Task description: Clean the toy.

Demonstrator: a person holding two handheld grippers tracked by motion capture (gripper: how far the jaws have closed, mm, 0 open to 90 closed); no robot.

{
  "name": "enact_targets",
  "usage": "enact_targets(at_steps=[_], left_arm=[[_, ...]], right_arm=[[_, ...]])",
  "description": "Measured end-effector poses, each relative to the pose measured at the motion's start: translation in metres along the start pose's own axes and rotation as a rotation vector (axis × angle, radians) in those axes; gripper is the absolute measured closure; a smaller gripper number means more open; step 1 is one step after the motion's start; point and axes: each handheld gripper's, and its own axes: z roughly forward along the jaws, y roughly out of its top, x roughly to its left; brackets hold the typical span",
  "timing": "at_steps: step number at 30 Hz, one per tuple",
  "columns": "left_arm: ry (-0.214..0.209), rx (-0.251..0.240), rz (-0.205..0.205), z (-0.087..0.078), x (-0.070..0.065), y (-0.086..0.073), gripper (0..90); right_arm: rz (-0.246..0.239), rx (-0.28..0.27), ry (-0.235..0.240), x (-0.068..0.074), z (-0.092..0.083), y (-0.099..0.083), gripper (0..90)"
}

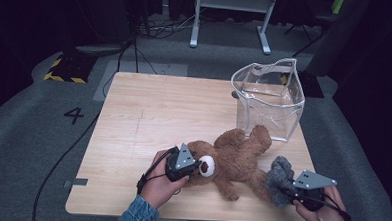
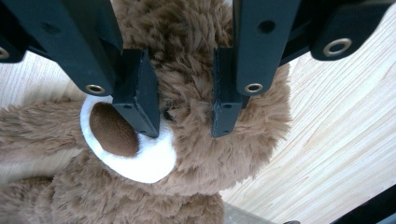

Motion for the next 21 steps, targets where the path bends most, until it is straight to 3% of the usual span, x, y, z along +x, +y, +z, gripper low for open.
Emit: enact_targets(at_steps=[3, 5, 7, 9, 16, 19, 21], left_arm=[[0.002, -0.007, 0.005, 0.000, 0.000, 0.000, 63.9], [0.001, -0.009, 0.006, 0.000, 0.000, -0.001, 64.0], [-0.009, -0.008, 0.003, 0.000, 0.000, -0.001, 64.1], [-0.012, -0.007, 0.001, 0.000, 0.001, -0.001, 64.2], [-0.021, -0.031, -0.019, -0.002, 0.001, -0.001, 61.5], [-0.004, -0.041, -0.033, -0.009, 0.001, 0.002, 54.4], [0.010, -0.028, -0.019, -0.014, 0.001, 0.003, 48.8]], right_arm=[[-0.093, -0.060, 0.071, 0.030, 0.010, 0.024, 70.8], [-0.140, -0.024, 0.119, 0.042, 0.030, 0.030, 70.5], [-0.158, 0.023, 0.123, 0.043, 0.049, 0.026, 70.4], [-0.112, 0.051, 0.127, 0.035, 0.058, 0.014, 70.6], [-0.016, 0.185, 0.101, 0.010, 0.040, -0.023, 70.8], [0.018, 0.117, 0.110, 0.005, 0.016, -0.022, 70.7], [0.000, 0.061, 0.110, 0.010, 0.002, -0.010, 70.6]])
